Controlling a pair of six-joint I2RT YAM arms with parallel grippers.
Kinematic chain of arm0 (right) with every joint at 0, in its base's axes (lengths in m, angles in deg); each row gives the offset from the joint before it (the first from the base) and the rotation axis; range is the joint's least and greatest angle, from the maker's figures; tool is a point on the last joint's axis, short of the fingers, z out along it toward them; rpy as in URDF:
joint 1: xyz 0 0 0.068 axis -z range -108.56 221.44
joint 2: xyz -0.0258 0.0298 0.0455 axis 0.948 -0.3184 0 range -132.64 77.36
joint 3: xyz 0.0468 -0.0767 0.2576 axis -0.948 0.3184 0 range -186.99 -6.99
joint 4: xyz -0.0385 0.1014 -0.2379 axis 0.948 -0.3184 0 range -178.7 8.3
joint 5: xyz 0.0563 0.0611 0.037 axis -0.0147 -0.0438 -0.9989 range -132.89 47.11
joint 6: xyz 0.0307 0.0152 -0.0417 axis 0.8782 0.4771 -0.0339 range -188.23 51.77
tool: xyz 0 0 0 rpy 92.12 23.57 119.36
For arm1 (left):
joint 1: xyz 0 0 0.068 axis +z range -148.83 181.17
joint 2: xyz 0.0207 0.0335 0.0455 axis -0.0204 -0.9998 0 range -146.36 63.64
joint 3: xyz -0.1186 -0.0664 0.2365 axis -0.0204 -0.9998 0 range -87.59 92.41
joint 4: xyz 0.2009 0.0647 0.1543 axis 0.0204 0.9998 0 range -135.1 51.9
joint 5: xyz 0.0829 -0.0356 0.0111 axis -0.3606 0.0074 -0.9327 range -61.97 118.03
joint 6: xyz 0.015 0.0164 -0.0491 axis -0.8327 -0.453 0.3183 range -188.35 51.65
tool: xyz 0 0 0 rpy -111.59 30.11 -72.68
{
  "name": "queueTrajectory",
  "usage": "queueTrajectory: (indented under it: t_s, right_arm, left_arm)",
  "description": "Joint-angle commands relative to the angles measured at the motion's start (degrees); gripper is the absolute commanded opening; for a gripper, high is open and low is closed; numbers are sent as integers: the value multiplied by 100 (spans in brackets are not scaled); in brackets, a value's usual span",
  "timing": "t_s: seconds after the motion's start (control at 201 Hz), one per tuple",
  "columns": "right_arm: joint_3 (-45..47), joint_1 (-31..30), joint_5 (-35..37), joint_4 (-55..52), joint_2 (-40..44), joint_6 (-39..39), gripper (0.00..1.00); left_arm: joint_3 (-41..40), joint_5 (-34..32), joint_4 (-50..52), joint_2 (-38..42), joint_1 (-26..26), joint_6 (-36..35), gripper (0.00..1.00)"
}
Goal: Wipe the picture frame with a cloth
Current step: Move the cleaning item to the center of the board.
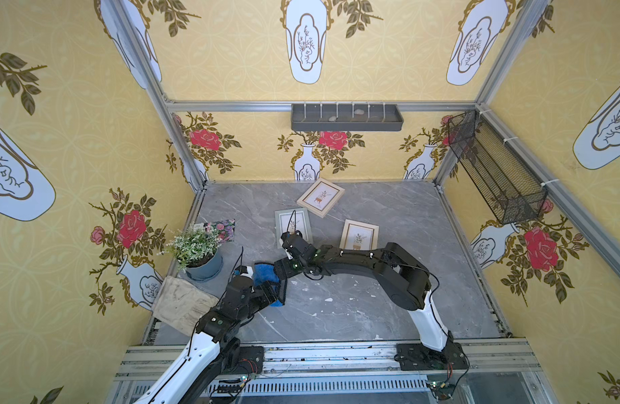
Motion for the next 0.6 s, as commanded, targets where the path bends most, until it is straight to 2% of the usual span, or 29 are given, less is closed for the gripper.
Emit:
queueTrajectory:
  t_s: [0.0, 0.08, 0.224, 0.398, 0.597]
  right_arm:
    - [57, -49, 438, -931, -214, -54, 85]
    - [161, -145, 878, -1122, -288, -185, 82]
    - [536, -212, 1264, -1238, -250, -265, 75]
    - [1279, -212, 1560, -1174, 150, -110, 75]
    - [1970, -215, 1589, -960, 808, 79, 77]
  left_arm:
    - [129, 22, 342, 148, 231, -171, 79]
    - [238, 87, 453, 247, 402, -290, 82]
    - [478, 160, 674, 316, 674, -462, 87]
    - [967, -112, 1098, 421, 937, -836, 94]
    - [1400, -88, 579, -235, 1165, -1244, 98]
